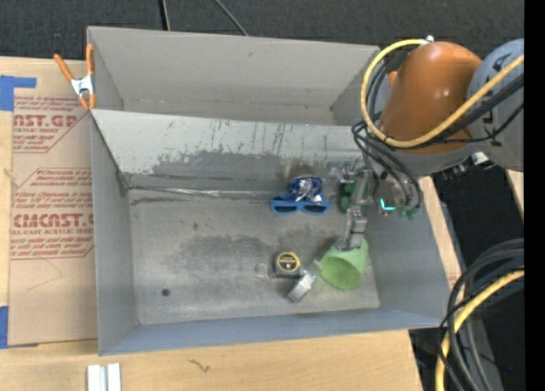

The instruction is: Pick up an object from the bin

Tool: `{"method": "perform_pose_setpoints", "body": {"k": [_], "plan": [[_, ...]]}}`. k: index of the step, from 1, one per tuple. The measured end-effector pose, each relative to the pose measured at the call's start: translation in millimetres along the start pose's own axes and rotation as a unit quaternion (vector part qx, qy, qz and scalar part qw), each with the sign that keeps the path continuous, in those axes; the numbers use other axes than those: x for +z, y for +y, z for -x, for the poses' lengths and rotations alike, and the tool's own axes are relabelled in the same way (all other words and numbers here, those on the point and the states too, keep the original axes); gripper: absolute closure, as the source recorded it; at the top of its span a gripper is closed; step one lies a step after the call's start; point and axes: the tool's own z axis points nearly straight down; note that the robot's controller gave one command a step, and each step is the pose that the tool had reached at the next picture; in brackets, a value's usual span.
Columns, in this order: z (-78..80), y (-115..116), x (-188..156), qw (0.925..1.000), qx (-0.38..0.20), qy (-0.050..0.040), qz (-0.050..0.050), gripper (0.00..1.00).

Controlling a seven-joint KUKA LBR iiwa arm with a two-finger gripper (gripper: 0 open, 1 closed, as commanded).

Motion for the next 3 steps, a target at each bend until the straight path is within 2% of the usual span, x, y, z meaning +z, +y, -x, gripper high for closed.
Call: {"method": "perform_pose_setpoints", "body": {"k": [1,2,3], "plan": [[-62.9,-29,133,0.9669,-0.255,-0.0059,-0.001,0.00],[-70.9,-90,102,0.9705,-0.241,-0.0039,-0.002,0.00],[-67.5,-97,103,0.9830,-0.183,-0.0044,0.005,0.00]]}}
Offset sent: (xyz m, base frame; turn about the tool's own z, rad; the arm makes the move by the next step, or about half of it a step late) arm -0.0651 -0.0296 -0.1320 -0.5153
